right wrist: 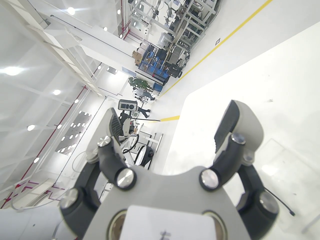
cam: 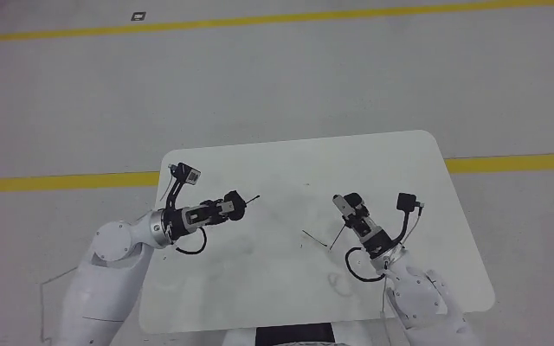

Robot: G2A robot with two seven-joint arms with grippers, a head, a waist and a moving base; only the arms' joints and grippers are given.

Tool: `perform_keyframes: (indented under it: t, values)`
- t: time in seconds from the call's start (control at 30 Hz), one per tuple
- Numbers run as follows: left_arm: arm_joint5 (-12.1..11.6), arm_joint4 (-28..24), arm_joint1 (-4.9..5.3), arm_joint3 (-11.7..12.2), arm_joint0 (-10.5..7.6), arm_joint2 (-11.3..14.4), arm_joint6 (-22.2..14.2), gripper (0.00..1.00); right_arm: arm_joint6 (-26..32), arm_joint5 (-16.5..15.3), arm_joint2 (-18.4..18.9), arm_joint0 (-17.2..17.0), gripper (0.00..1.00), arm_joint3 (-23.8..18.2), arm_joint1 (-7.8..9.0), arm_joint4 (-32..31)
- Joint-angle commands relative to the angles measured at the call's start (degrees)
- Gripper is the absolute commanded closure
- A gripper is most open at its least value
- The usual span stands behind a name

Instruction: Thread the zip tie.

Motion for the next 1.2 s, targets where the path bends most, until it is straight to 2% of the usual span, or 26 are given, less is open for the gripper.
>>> perform_keyframes:
  t: [0.0, 0.93, 1.03, 1.17]
  values:
    - [0.0, 0.0, 0.00, 0.0, 0.00, 0.0, 0.0, 1.00, 0.0, 0.0, 0.0, 0.0, 0.00, 0.0, 0.00, 0.0]
    - [0.2, 0.0, -0.02, 0.0, 0.02, 0.1, 0.4, 1.00, 0.0, 0.0, 0.0, 0.0, 0.00, 0.0, 0.00, 0.0]
    - [2.5, -1.9, -0.09, -0.1, 0.58, 0.8, 2.6, 1.00, 0.0, 0.0, 0.0, 0.0, 0.00, 0.0, 0.00, 0.0]
    - [6.8, -4.9, 0.11, 0.5, 1.23, 0.5, 2.5, 1.00, 0.0, 0.0, 0.0, 0.0, 0.00, 0.0, 0.00, 0.0]
